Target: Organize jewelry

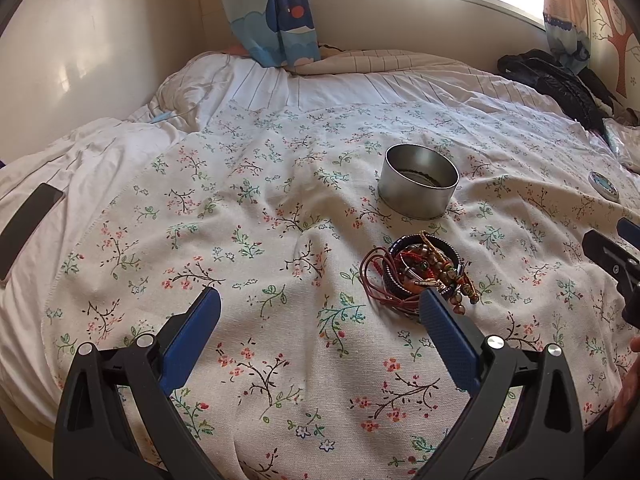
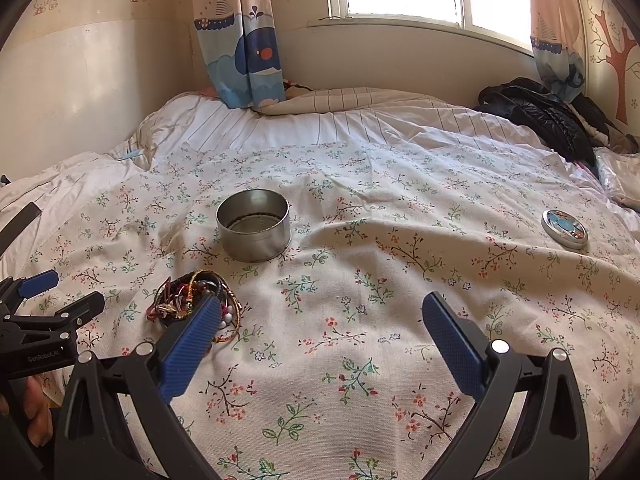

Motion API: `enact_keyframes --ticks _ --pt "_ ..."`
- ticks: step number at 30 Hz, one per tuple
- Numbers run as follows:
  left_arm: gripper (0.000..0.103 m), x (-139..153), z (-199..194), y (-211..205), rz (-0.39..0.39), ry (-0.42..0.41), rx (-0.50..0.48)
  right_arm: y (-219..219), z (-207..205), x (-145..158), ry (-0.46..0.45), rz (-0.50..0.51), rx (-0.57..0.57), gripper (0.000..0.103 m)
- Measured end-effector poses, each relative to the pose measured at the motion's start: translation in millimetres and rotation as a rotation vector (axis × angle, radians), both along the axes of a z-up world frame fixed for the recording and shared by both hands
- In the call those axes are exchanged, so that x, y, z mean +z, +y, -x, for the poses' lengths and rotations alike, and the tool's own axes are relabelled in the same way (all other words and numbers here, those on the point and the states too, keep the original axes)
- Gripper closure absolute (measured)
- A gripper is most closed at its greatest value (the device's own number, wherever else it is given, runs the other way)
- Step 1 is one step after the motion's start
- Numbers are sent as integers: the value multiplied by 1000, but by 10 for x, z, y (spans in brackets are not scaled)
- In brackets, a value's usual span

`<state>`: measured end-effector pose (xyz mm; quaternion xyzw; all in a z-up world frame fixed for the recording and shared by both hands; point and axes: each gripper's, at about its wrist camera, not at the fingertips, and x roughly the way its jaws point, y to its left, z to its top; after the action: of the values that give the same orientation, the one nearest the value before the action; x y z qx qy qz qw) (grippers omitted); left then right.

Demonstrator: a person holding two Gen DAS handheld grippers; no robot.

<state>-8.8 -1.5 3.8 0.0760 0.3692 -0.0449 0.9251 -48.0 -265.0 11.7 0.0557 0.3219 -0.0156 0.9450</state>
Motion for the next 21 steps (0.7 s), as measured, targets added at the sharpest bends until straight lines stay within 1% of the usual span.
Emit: enact_keyframes --ticks 21 --pt "8 -1 -2 2 2 0 1 2 -5 7 -6 -7 0 6"
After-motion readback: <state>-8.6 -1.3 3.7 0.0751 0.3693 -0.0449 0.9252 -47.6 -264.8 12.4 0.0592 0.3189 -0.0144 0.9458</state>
